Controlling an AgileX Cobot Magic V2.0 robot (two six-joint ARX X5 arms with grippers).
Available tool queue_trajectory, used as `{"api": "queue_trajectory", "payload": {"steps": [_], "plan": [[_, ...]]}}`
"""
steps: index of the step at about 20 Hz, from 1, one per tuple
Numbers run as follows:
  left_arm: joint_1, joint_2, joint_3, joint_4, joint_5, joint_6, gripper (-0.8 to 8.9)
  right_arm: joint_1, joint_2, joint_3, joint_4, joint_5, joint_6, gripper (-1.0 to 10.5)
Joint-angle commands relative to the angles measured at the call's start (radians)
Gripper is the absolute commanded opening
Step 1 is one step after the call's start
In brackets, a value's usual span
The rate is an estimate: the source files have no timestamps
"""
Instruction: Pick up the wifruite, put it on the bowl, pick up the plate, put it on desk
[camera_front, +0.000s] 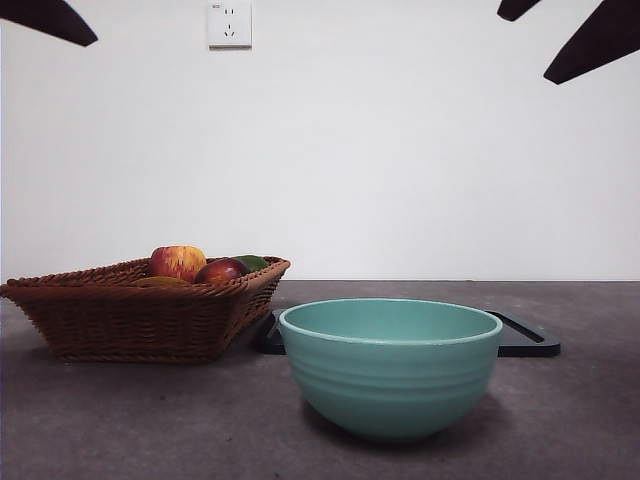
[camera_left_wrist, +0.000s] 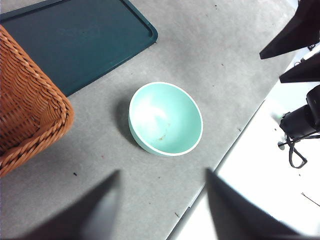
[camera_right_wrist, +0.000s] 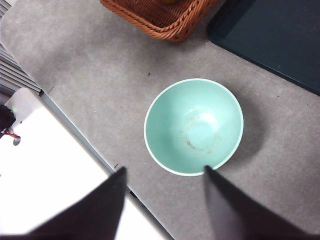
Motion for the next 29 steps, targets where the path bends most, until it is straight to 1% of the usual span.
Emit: {"api": "queue_trajectory", "payload": {"steps": [1, 22, 24, 25, 27, 29], "plan": [[-0.005, 0.004, 0.011, 0.008, 0.005, 0.016, 0.01, 0.009, 0.008, 0.018, 0.007, -0.003, -0.013, 0.1], [-0.003, -0.013, 0.011, 0.009, 0.005, 0.016, 0.08, 0.009, 0.008, 0.018, 0.031, 0.004, -0.015, 0.1], [0.024, -0.058, 0.010, 0.056, -0.015, 0.070, 0.08, 0.009, 0.008, 0.018, 0.031, 0.004, -0.015, 0.1], [0.055, -0.091, 0.008, 0.109, -0.030, 0.084, 0.08, 0.009, 0.008, 0.018, 0.031, 0.004, -0.015, 0.1], [0.143, -0.168, 0.000, 0.254, -0.064, 0.120, 0.08, 0.009, 0.008, 0.018, 0.031, 0.004, -0.015, 0.1], [0.244, -0.256, -0.026, 0.399, -0.145, 0.131, 0.08, 0.009, 0.008, 0.018, 0.031, 0.004, -0.015, 0.1]]}}
